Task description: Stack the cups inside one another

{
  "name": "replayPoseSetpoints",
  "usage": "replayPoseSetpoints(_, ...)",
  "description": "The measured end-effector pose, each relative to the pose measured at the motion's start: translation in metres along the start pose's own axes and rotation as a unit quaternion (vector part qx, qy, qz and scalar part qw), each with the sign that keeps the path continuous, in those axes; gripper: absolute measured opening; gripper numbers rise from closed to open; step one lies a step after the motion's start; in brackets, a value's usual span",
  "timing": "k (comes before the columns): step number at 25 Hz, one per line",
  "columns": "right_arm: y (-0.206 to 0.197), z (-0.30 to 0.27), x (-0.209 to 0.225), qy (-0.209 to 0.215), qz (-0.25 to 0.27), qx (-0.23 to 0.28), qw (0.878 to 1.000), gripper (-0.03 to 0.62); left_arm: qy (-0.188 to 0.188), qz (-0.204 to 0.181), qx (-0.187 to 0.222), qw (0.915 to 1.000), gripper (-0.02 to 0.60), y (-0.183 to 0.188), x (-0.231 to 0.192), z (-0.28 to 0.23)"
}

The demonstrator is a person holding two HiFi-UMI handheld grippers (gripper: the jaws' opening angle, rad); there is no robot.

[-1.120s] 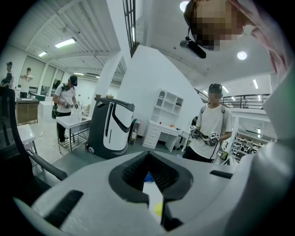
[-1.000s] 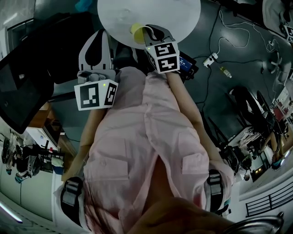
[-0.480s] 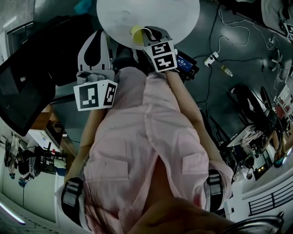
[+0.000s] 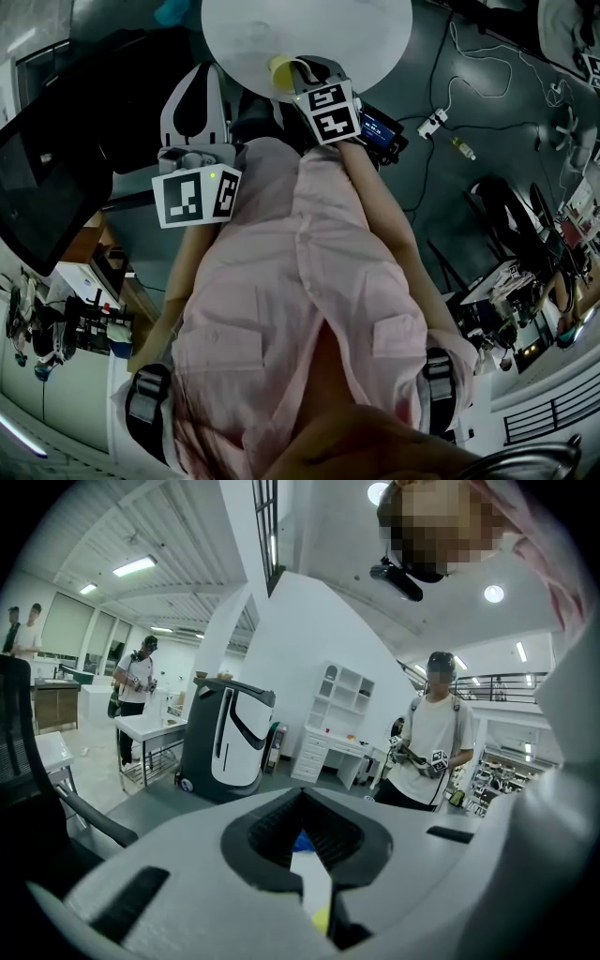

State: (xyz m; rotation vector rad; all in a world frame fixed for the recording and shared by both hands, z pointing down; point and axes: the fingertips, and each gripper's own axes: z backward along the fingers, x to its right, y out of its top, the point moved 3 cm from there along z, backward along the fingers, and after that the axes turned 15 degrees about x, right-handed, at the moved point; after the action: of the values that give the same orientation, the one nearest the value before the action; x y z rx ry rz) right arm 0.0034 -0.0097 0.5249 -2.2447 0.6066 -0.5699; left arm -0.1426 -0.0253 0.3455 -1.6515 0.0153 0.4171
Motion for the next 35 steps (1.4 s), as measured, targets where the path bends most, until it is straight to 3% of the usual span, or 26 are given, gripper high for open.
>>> replayPoseSetpoints(35,-0.015,-0.016,-0.006,0.033,0.046,-0.044,0.997,0.04,0.02,0.004,0.006,0.9998,0.015,0.003,-0.004,0.01)
